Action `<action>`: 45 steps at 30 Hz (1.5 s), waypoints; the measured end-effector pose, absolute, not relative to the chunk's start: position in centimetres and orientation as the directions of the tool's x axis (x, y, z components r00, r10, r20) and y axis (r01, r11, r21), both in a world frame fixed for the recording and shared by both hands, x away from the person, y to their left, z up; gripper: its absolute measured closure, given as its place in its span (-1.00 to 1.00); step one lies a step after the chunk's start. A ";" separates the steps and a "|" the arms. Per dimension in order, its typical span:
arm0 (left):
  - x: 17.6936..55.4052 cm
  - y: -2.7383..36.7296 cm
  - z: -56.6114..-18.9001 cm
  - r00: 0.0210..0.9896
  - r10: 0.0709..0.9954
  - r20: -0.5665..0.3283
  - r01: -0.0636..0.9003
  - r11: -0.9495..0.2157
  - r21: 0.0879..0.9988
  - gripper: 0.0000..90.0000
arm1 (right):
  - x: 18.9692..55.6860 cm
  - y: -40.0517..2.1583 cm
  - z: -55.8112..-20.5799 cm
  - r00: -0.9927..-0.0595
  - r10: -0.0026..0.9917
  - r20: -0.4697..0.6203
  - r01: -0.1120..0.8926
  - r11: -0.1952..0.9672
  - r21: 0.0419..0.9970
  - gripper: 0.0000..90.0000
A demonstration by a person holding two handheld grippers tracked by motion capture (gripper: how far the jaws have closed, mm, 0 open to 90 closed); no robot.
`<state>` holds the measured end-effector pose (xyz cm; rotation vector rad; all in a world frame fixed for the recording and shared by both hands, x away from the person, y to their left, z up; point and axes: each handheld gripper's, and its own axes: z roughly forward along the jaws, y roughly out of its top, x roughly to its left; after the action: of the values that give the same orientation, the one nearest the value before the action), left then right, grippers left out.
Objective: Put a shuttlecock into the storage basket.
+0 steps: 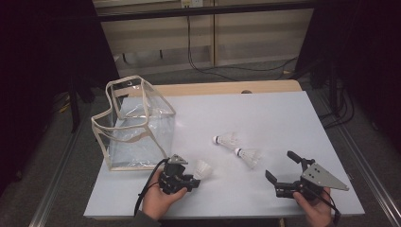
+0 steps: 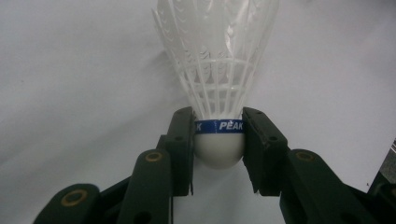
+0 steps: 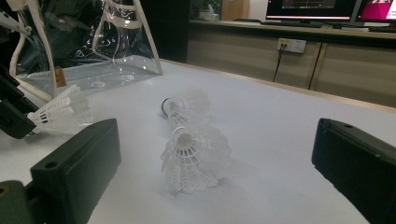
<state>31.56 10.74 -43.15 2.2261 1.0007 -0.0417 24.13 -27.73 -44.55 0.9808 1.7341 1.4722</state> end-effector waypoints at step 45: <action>34.2 10.4 -38.2 0.699 0.624 -0.349 0.685 -0.444 0.578 0.46 | 24.0 -27.7 -44.3 -0.515 0.857 -0.020 0.117 0.094 0.989 -0.97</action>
<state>34.18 10.40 -38.20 2.1879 0.9943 -0.1089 23.96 -27.68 -44.31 0.9622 1.7357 1.4762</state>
